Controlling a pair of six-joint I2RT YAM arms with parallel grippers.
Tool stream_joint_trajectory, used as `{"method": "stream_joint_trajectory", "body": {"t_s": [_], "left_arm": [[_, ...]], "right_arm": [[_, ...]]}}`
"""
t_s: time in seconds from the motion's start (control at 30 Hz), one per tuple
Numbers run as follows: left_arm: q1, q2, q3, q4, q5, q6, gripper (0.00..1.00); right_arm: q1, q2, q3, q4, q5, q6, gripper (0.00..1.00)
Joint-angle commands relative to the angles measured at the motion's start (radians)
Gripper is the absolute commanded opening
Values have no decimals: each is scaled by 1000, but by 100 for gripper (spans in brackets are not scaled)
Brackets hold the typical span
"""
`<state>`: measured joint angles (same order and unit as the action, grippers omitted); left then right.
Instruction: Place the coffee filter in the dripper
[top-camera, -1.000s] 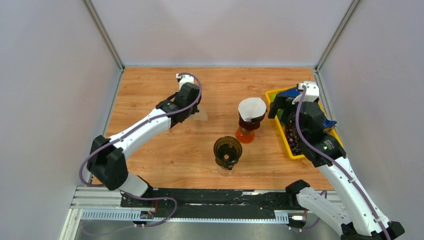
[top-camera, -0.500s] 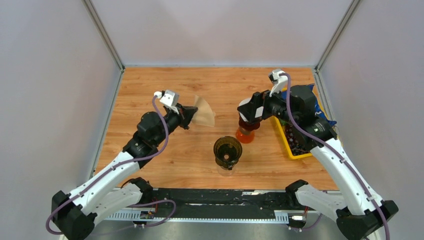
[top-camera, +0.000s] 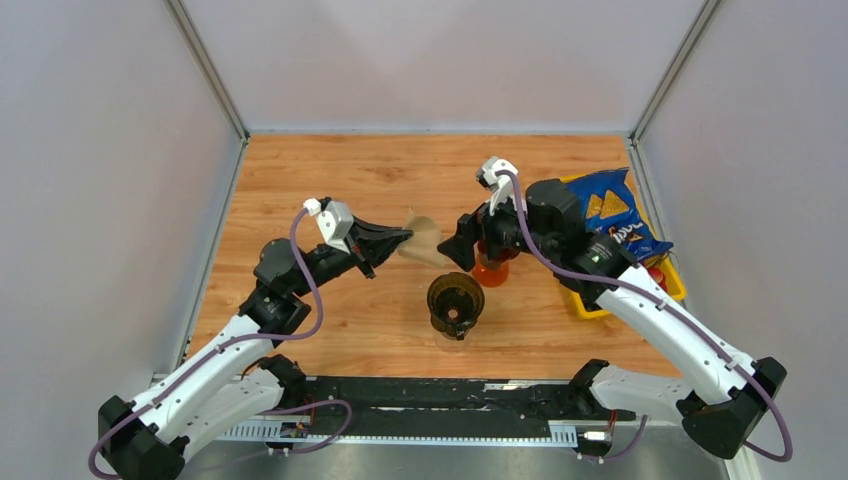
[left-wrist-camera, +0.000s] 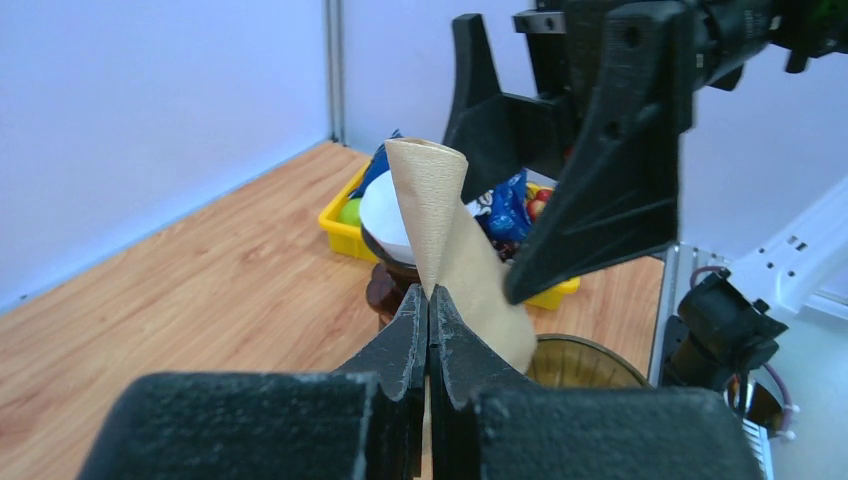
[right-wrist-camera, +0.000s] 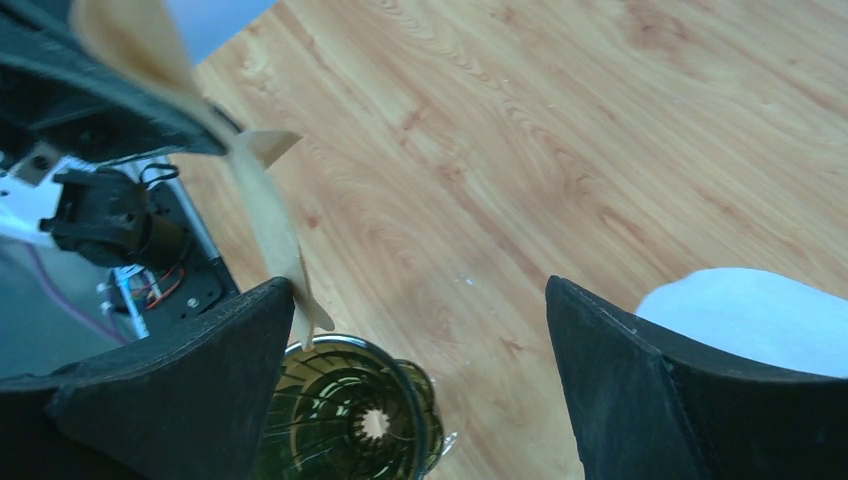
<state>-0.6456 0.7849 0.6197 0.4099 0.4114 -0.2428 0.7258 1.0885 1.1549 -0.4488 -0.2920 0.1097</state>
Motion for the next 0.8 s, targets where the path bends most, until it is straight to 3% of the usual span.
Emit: {"method": "stream_joint_trajectory", "body": {"t_s": [0.0, 0.3, 0.6, 0.77], "left_arm": [[-2, -14, -1, 73, 94, 22, 0], [-2, -5, 7, 55, 66, 20, 0], [-2, 18, 26, 43, 47, 10, 0], [-2, 14, 26, 44, 55, 7, 0]], "right_arm": [[-2, -23, 28, 42, 105, -37, 100], [-2, -85, 0, 40, 138, -61, 100], [-2, -72, -18, 39, 71, -77, 100], [-2, -55, -21, 36, 134, -71, 100]]}}
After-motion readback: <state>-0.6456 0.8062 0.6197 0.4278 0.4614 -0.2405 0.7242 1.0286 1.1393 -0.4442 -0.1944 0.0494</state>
